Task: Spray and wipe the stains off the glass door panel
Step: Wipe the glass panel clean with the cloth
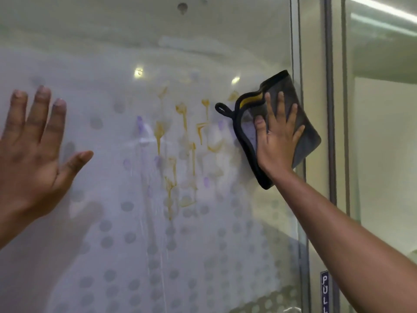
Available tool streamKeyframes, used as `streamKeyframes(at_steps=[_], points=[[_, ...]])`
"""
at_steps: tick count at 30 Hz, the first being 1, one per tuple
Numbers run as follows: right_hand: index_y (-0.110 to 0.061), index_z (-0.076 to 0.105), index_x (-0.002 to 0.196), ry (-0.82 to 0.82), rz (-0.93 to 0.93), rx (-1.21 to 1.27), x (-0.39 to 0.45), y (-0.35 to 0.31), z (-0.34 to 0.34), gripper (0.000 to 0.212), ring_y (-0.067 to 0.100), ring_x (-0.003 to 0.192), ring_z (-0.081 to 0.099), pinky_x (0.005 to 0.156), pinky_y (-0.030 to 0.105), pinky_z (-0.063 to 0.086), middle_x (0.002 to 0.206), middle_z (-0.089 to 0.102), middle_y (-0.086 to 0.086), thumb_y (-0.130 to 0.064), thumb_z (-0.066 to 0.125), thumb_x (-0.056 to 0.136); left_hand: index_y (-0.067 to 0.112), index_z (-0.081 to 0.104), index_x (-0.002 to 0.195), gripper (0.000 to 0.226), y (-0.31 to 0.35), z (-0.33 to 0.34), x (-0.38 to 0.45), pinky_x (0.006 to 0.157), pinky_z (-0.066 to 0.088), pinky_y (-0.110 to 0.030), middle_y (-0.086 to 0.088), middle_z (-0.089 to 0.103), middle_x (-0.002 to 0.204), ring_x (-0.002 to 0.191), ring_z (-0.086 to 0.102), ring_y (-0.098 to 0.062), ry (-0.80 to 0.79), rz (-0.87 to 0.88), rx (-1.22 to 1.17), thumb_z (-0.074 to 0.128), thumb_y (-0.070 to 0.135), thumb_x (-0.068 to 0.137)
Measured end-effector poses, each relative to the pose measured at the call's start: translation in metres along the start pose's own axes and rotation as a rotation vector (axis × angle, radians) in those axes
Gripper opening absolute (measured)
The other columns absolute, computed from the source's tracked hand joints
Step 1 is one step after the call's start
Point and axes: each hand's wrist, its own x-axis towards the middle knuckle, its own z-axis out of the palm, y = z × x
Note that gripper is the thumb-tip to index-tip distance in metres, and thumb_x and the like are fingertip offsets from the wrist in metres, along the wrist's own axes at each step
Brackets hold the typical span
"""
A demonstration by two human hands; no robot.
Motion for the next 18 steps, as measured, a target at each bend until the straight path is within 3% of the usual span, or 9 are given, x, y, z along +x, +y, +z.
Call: streamKeyframes(at_steps=[4, 7, 10, 12, 15, 17, 18], points=[[-0.045, 0.020, 0.163, 0.024, 0.063, 0.043, -0.020, -0.010, 0.004, 0.053, 0.026, 0.162, -0.004, 0.123, 0.071, -0.002, 0.175, 0.007, -0.014, -0.048, 0.026, 0.110, 0.026, 0.001, 0.173, 0.085, 0.007, 0.000, 0.002, 0.127, 0.017, -0.076, -0.005, -0.004, 0.183, 0.168, 0.002, -0.042, 0.013, -0.022, -0.045, 0.028, 0.070, 0.106], [-0.042, 0.020, 0.163, 0.067, 0.153, 0.052, -0.064, -0.032, 0.016, 0.055, 0.025, 0.162, -0.002, 0.124, 0.070, 0.000, 0.175, 0.008, -0.013, -0.047, 0.026, 0.109, 0.023, -0.001, 0.173, 0.089, 0.014, -0.008, 0.003, 0.126, 0.014, -0.079, -0.003, -0.008, 0.183, 0.168, -0.010, -0.034, 0.013, 0.037, 0.004, 0.028, 0.072, 0.104], [-0.045, 0.017, 0.162, 0.082, 0.189, 0.035, -0.126, -0.070, 0.034, 0.056, 0.021, 0.163, -0.004, 0.126, 0.063, -0.001, 0.175, 0.006, -0.015, -0.052, 0.021, 0.107, 0.018, 0.002, 0.173, 0.093, 0.017, -0.012, 0.003, 0.126, 0.014, -0.078, -0.005, -0.009, 0.182, 0.167, -0.017, -0.028, 0.008, 0.054, -0.016, 0.027, 0.074, 0.103], [-0.050, 0.015, 0.161, 0.046, 0.115, 0.041, -0.155, -0.080, 0.043, 0.054, 0.017, 0.162, -0.008, 0.127, 0.056, -0.007, 0.174, 0.005, -0.018, -0.053, 0.020, 0.108, 0.017, 0.004, 0.173, 0.094, 0.017, -0.009, 0.004, 0.126, 0.015, -0.079, -0.005, -0.009, 0.182, 0.167, -0.017, -0.028, 0.026, 0.053, -0.056, 0.028, 0.074, 0.102], [-0.063, 0.012, 0.155, -0.005, 0.009, 0.072, -0.145, -0.051, 0.033, 0.053, 0.013, 0.162, -0.009, 0.127, 0.049, -0.010, 0.173, 0.007, -0.020, -0.040, 0.030, 0.111, 0.018, 0.007, 0.173, 0.094, 0.019, 0.000, 0.005, 0.125, 0.015, -0.079, -0.007, -0.004, 0.183, 0.168, -0.008, -0.036, 0.056, 0.033, -0.170, 0.028, 0.076, 0.101], [-0.066, 0.011, 0.153, 0.028, 0.124, 0.094, -0.121, -0.014, 0.020, 0.055, 0.015, 0.162, -0.003, 0.128, 0.051, -0.007, 0.172, 0.010, -0.018, -0.039, 0.033, 0.110, 0.020, 0.003, 0.173, 0.094, 0.019, 0.005, 0.006, 0.125, 0.017, -0.079, -0.008, -0.004, 0.183, 0.168, -0.002, -0.040, 0.050, 0.039, -0.219, 0.028, 0.077, 0.101], [-0.057, 0.013, 0.157, 0.067, 0.260, 0.118, -0.110, 0.004, 0.012, 0.054, 0.017, 0.163, 0.000, 0.129, 0.056, -0.005, 0.173, 0.014, -0.013, -0.041, 0.034, 0.110, 0.022, 0.001, 0.173, 0.094, 0.018, 0.007, 0.007, 0.125, 0.019, -0.078, -0.007, -0.005, 0.183, 0.168, 0.000, -0.040, 0.045, 0.046, -0.229, 0.028, 0.077, 0.101]])
